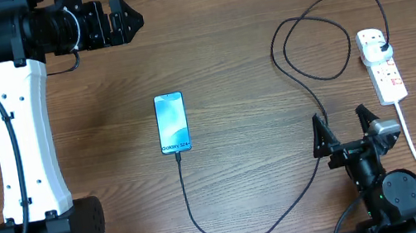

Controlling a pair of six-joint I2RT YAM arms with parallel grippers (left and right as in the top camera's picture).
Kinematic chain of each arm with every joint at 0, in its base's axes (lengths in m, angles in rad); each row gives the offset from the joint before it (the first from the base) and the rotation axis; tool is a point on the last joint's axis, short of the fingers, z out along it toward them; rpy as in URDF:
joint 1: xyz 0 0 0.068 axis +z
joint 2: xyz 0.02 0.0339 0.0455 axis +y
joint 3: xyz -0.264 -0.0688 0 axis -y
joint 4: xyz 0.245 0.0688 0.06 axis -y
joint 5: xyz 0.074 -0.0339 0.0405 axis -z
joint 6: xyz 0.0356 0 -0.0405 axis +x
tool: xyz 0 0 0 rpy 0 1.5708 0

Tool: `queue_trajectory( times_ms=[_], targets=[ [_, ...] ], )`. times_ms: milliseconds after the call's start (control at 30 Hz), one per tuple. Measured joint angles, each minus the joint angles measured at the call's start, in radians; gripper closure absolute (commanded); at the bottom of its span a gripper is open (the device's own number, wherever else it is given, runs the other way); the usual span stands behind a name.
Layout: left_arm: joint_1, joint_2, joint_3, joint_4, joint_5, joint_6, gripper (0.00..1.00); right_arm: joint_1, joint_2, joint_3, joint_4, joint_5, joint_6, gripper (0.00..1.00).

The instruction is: Plug charger to phone and switch on socket

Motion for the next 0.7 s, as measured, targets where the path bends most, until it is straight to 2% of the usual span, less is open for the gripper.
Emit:
queue_trajectory(
  times_ms=[700],
  targets=[
    [0.000, 0.000, 0.000, 0.000, 0.000, 0.000, 0.00, 0.000, -0.030, -0.036, -0.005, -0.014, 0.000, 0.00]
  ],
)
